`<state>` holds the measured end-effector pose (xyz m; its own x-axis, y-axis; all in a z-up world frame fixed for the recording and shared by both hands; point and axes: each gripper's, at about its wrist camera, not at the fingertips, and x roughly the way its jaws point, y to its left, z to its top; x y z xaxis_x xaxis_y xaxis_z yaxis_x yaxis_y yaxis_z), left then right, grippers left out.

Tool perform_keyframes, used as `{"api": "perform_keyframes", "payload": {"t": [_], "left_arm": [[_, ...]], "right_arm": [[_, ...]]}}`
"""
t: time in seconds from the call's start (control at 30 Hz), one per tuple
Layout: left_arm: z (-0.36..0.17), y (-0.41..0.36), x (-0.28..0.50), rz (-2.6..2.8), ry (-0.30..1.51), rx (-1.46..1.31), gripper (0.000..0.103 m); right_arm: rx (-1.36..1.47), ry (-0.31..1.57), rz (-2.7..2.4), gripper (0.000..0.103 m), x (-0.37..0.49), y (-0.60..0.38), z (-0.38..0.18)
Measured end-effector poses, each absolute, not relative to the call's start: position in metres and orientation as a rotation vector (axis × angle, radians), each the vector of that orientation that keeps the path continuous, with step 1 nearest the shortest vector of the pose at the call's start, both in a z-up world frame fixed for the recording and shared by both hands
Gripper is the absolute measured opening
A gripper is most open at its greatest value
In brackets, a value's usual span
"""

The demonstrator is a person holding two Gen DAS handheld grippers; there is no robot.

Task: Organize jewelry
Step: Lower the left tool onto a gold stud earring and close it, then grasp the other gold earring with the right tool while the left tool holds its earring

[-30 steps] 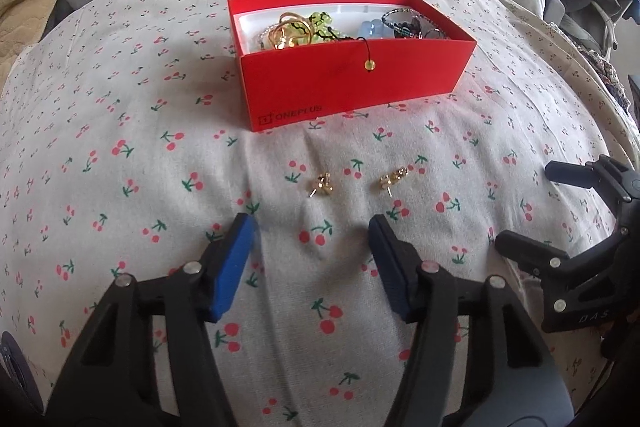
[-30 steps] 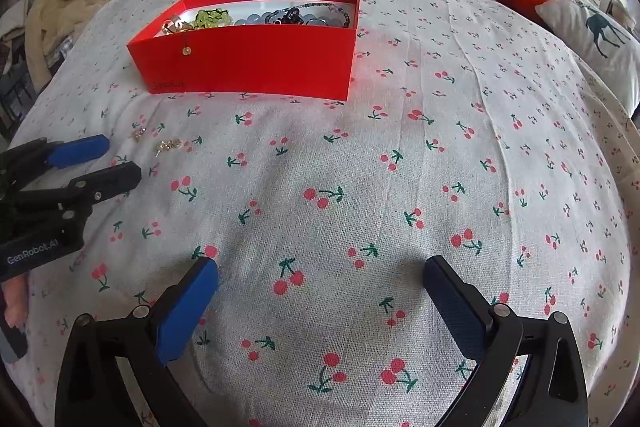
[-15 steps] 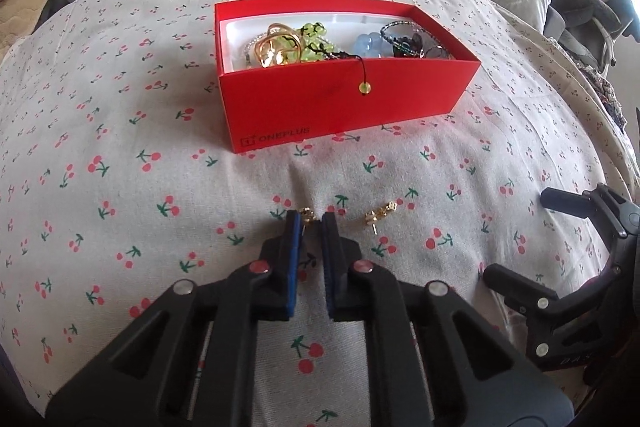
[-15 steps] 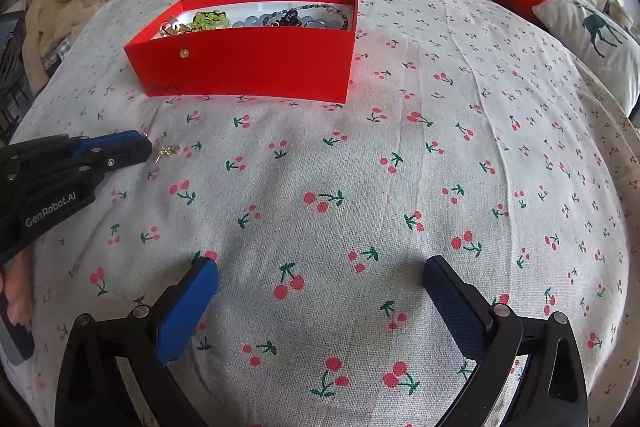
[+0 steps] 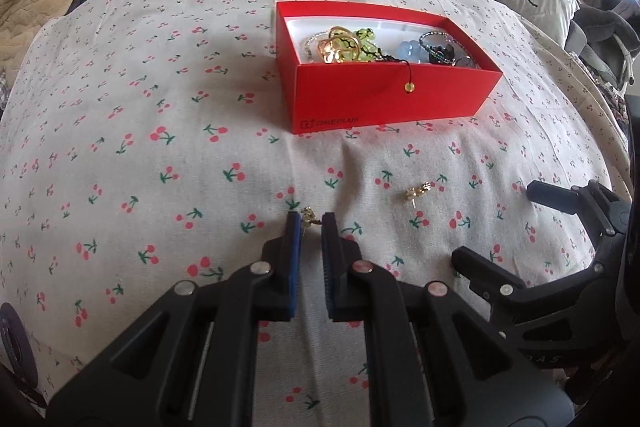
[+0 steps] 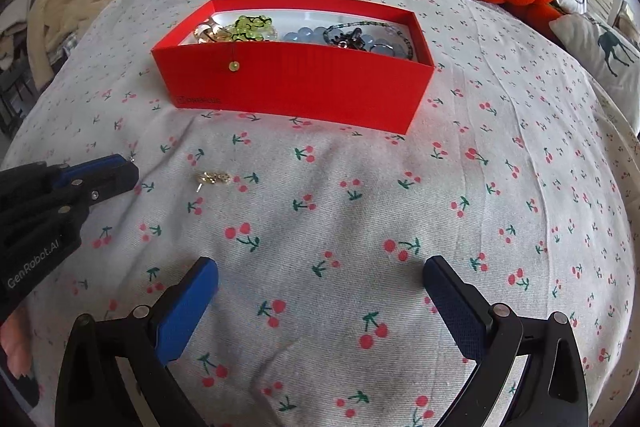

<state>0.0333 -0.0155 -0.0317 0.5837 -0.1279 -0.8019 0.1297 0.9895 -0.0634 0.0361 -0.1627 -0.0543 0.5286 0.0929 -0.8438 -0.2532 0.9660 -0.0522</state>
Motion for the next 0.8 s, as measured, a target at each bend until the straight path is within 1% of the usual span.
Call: {"api": "perform_keyframes", "payload": {"t": [0.1,0.17,0.33,0.37,0.43,0.57,0.73,0.8], "left_arm": [[-0.033,-0.007,0.031,-0.137,0.941,-0.006,0.011],[-0.033,-0.003,0.029,-0.136,0.943,-0.018,0.012],[-0.033,0.0,0.028,-0.137,0.948,-0.026,0.012],[-0.033,0.0,0.028,-0.137,0.95,-0.028,0.012],[-0.033,0.0,0.027,-0.139,0.952,-0.032,0.012],[-0.033,0.002,0.028,-0.141,0.956,-0.044,0.012],[-0.035,0.003,0.029,-0.141,0.962,-0.062,0.012],[-0.035,0.002,0.029,-0.14,0.963,-0.063,0.012]], "right_arm": [[-0.171,0.997,0.245,0.103,0.039,-0.149,-0.055],[-0.154,1.002,0.283,0.101,0.043,-0.14,-0.056],[-0.154,0.991,0.294,0.086,0.051,-0.124,-0.056],[-0.154,0.992,0.295,0.084,0.052,-0.121,-0.055],[-0.151,0.988,0.293,0.077,0.054,-0.119,-0.054],[-0.142,0.979,0.279,0.068,0.06,-0.122,-0.053],[-0.14,0.96,0.266,0.053,0.06,-0.125,-0.051],[-0.142,0.959,0.267,0.05,0.059,-0.124,-0.05]]}}
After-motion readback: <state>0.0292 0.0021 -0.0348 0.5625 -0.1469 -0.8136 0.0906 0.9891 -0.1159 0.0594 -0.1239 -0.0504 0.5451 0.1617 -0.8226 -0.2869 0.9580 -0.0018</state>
